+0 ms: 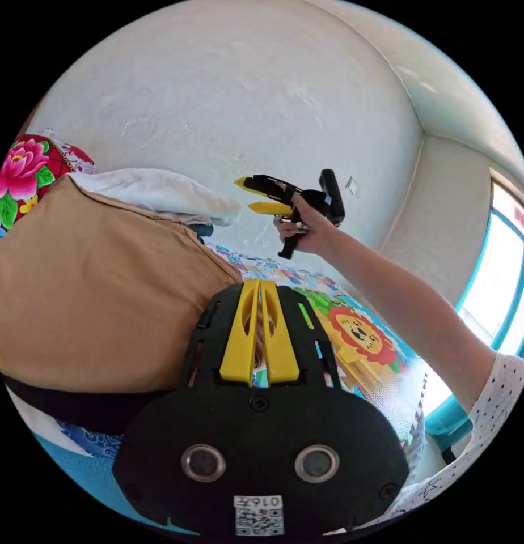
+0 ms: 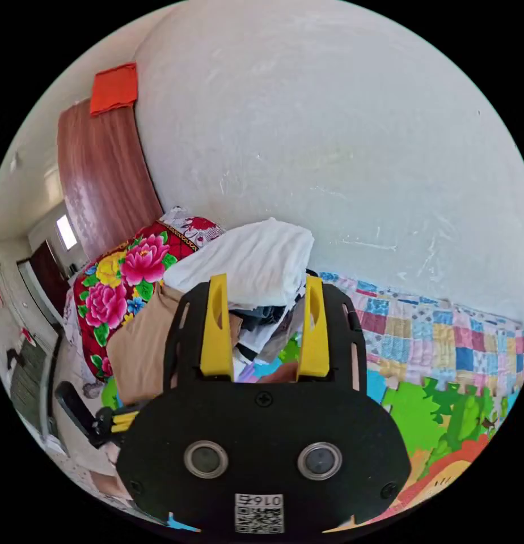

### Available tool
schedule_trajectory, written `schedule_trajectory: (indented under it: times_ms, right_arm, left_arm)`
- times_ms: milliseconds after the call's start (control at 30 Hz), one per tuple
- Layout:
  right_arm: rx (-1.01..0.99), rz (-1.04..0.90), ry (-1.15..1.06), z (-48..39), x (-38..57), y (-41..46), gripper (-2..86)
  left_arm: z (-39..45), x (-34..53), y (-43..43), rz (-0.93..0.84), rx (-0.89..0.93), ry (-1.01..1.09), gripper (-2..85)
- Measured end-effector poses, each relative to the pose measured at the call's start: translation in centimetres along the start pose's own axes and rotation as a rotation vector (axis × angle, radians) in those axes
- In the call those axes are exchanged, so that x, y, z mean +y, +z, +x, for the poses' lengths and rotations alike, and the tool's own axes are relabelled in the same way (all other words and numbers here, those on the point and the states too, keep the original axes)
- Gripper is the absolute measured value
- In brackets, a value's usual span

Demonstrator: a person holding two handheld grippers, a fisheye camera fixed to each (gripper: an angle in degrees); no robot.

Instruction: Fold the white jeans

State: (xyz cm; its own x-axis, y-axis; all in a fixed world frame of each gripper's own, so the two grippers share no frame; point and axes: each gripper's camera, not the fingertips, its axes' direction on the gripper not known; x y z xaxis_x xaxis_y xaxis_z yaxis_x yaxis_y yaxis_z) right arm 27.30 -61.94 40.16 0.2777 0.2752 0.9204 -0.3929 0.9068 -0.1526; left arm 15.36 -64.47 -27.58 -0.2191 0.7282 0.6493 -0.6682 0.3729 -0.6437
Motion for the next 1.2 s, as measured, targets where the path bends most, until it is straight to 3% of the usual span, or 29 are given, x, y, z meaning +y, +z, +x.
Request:
schedule_trajectory:
  times_ms: [133, 300, 400, 633, 800, 933, 1100, 1200]
  right_arm:
    - [-0.037, -0.039, 0.105, 4.5, -0.7, 2.3, 14.8]
    - [-0.196, -0.041, 0.238, 9.0, 1.3, 3.0, 9.6]
    - [-0.18, -0.118, 0.227, 10.0, 2.5, 2.7, 7.9]
    - [-0.234, 0.044, 0.071, 8.5, 4.8, -2.8, 1.5]
    - [-0.289, 0.242, -0.113, 1.8, 3.7, -11.2, 0.4]
    - [-0.242, 0.36, -0.107, -1.4, 2.7, -19.5, 0.2]
    - [-0.163, 0.553, -0.116, -1.7, 3.7, -37.3, 0.3]
    - [-0.047, 0.456, -0.234, -3.4, 5.1, -45.6, 0.3]
  left_arm:
    - [-0.6, -1.1, 0.7, 0.009, 0.123, -0.043, -1.0]
    - [2.4, -2.6, 1.9, -0.015, 0.012, 0.029, -1.0]
    - [3.9, -3.4, 2.2, -0.003, -0.014, 0.049, -1.0]
    - [5.8, -6.0, 2.3, 0.009, 0.046, 0.019, -1.0]
    - [8.0, -7.9, 2.3, 0.006, 0.05, 0.037, -1.0]
    - [9.9, -9.6, 1.8, 0.023, 0.054, 0.036, -1.0]
    - [12.2, -11.5, 0.8, 0.058, 0.04, 0.02, -1.0]
    - [13.6, -12.7, 0.3, 0.065, 0.041, 0.007, -1.0]
